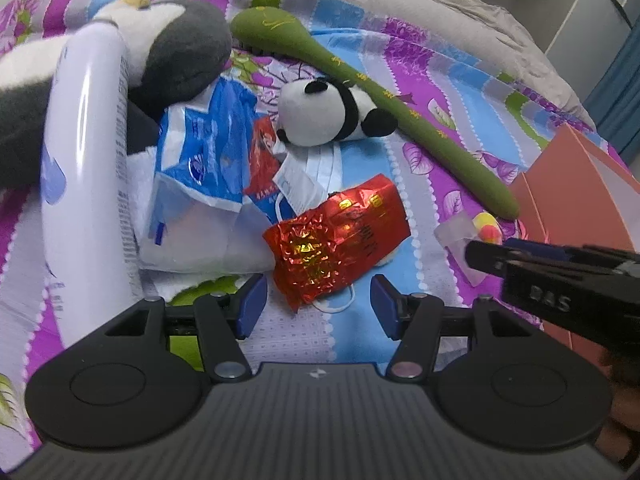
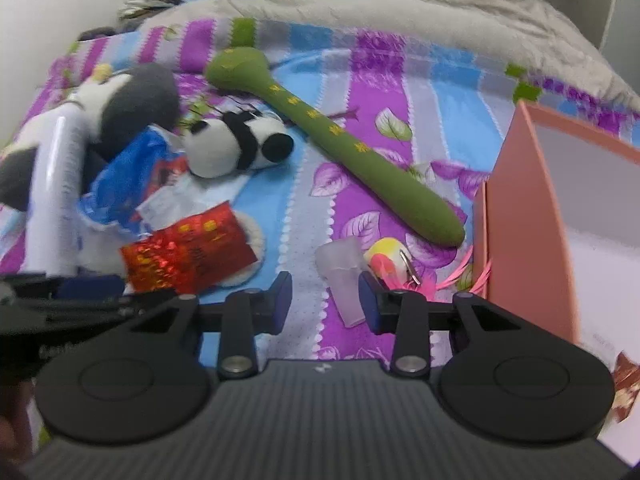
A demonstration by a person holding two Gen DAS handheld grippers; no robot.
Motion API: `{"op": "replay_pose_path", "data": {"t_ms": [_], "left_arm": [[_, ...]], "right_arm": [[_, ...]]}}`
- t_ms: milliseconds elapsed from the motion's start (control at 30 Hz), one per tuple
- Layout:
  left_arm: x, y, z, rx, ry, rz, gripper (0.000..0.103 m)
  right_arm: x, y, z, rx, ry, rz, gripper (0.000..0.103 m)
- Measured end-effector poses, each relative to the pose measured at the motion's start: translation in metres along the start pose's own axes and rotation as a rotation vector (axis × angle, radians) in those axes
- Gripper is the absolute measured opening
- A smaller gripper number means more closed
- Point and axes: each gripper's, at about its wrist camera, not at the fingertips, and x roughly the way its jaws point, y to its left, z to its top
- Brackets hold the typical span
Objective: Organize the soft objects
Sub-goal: 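Grasp the red tea packet with the left tool while the right tool reaches the clear cup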
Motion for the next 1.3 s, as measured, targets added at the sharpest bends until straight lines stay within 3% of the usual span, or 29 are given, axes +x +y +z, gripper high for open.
{"op": "replay_pose_path", "data": {"t_ms": [167, 333, 433, 500, 600, 667, 1133, 1167, 1300], "left_arm": [[0.013, 0.003, -0.001, -0.040, 0.005, -0.007, 0.061], [0.024, 0.008, -0.002, -0.068, 0.014, -0.011, 0.041], [0.027, 0.009, -0.002, -0.083, 0.013, -0.026, 0.033], [0.027, 0.007, -0.002, -0.086, 0.009, -0.034, 0.032], [0.022, 0.006, -0.002, -0.094, -0.002, -0.044, 0.031], [0.018, 0.005, -0.002, -0.094, -0.008, -0.041, 0.022], [-0.026, 0.008, -0.023, -0.138, -0.015, -0.076, 0.018], [-0.030, 0.007, -0.025, -0.137, -0.015, -0.077, 0.018], [-0.044, 0.004, -0.038, -0.135, -0.012, -0.079, 0.018]], "right_arm": [[0.027, -0.004, -0.004, 0.009, 0.038, -0.070, 0.039], [0.041, -0.012, -0.011, 0.011, 0.060, -0.066, 0.037], [0.041, -0.007, -0.011, -0.021, 0.055, -0.068, 0.031], [0.039, -0.007, -0.011, -0.015, 0.045, -0.072, 0.017], [0.030, -0.001, -0.011, -0.026, 0.029, -0.071, 0.013], [0.024, 0.003, -0.012, -0.033, 0.023, -0.060, 0.012], [-0.029, 0.006, -0.044, -0.029, 0.042, -0.025, 0.010], [-0.033, 0.005, -0.047, -0.027, 0.046, -0.019, 0.004], [-0.050, 0.009, -0.058, -0.028, 0.046, -0.005, 0.004]]}}
